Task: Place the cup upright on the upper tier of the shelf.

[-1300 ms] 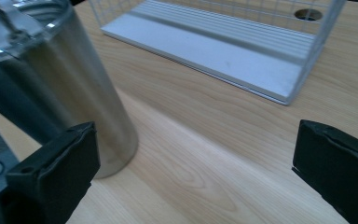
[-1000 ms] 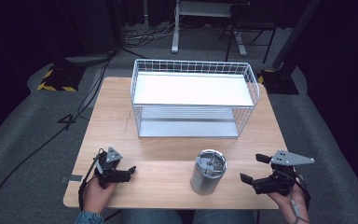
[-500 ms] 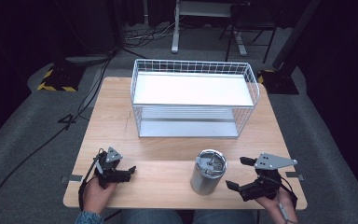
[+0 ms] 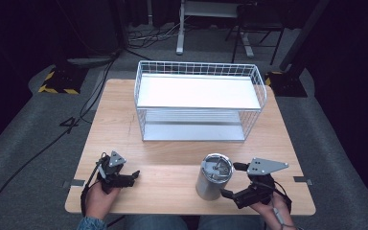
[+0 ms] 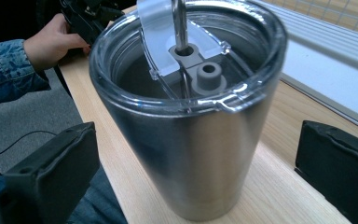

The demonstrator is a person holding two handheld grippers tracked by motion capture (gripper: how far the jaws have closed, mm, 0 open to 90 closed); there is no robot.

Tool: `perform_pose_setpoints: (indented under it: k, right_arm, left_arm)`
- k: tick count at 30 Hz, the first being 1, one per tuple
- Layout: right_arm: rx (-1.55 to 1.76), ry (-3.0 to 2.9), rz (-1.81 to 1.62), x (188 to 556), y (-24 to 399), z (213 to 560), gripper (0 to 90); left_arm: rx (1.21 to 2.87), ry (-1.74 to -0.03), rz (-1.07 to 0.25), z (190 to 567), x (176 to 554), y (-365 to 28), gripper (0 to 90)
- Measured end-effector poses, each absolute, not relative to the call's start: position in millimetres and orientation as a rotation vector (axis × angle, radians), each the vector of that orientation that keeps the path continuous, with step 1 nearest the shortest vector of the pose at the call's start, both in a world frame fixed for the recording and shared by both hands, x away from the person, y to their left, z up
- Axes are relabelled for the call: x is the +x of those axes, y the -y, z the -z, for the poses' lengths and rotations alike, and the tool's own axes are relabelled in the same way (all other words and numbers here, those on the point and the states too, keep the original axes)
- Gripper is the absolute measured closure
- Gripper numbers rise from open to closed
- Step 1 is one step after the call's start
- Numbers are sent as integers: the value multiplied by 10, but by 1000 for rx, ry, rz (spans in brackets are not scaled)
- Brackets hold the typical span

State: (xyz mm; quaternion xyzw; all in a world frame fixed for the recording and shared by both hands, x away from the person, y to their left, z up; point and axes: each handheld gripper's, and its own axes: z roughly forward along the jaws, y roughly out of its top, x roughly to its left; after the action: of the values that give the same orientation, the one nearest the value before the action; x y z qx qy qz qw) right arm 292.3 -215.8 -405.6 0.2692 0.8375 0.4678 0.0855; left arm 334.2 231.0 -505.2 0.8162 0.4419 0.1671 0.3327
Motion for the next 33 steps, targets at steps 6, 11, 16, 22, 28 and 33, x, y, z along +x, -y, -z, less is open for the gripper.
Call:
perform_pose_setpoints:
  k: [6,11,16,22,28,33]
  right_arm:
    - [782,-2520,-1376,2966,2043,4120,1]
    - [761,-2525,-1333,3029,1933,4194,2]
    - [746,-2530,-1340,3069,1863,4241,2]
    - [718,-2518,-1360,3131,1782,4319,3]
    - [710,-2501,-1402,3150,1762,4351,8]
    - [693,-2493,-1416,3148,1769,4360,19]
  left_arm:
    - [2132,-1154,-436,5052,3342,-2310,147]
    - [2132,-1154,-436,5052,3342,-2310,147]
    - [2132,-1154,-436,5052,3342,-2310,147]
    - [2132,-1154,-436,5052,3342,-2310,147]
    - [2132,-1154,-436,5052,3342,-2310,147]
    - [2132,-1154,-436,5052,3342,-2310,147]
